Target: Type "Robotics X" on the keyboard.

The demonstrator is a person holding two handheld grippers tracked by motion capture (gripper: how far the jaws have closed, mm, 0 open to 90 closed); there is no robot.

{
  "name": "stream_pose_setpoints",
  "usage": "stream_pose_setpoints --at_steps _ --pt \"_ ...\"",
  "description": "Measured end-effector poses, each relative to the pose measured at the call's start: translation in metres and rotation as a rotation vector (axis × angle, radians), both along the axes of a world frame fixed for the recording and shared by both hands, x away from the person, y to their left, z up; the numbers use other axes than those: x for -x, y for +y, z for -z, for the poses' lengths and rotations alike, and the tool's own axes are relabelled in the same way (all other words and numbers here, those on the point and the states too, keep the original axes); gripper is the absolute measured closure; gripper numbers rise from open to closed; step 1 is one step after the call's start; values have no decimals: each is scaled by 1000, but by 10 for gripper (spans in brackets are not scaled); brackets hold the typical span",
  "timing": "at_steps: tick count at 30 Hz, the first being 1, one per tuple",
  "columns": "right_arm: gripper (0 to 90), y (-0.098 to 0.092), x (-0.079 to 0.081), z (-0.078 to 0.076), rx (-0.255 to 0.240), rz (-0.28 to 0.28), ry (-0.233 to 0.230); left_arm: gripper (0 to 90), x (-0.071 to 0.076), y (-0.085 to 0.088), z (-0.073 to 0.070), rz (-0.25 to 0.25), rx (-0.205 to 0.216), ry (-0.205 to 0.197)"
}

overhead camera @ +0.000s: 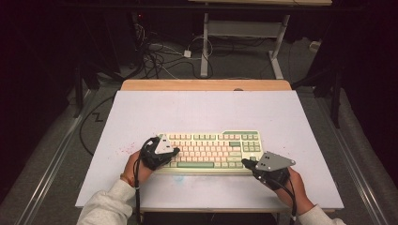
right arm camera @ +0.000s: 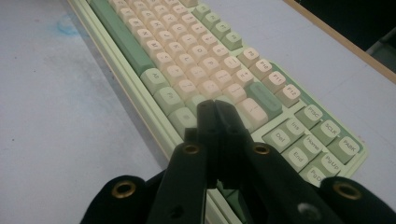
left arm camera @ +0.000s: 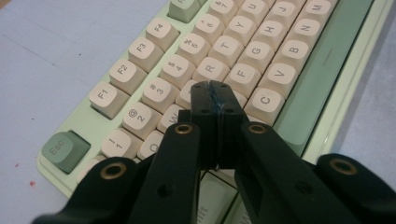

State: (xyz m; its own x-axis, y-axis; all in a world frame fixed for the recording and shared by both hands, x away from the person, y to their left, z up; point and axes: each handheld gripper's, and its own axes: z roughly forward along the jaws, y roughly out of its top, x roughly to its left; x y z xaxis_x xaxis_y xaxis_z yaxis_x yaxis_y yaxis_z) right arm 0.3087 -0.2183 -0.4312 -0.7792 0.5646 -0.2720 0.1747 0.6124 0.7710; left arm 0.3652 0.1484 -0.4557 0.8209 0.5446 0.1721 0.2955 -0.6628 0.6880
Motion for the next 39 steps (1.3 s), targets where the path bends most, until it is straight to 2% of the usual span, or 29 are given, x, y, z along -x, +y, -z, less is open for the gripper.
stream_pose_setpoints --at_steps 5,6,9,15,39 --pt "900 0 1 -1 2 0 -5 872 1 -2 0 -1 -15 -4" --pt "900 0 1 -2 1 2 -6 873 0 -2 0 -4 -29 4" --pt "900 -1 1 -2 0 2 -6 875 -1 -1 1 -13 -33 10" --pt "900 -1 1 -3 0 -1 -13 874 3 -4 -3 -5 -28 -18" --pt "900 -1 0 -3 -4 -1 -7 872 6 -2 -8 -8 -10 -47"
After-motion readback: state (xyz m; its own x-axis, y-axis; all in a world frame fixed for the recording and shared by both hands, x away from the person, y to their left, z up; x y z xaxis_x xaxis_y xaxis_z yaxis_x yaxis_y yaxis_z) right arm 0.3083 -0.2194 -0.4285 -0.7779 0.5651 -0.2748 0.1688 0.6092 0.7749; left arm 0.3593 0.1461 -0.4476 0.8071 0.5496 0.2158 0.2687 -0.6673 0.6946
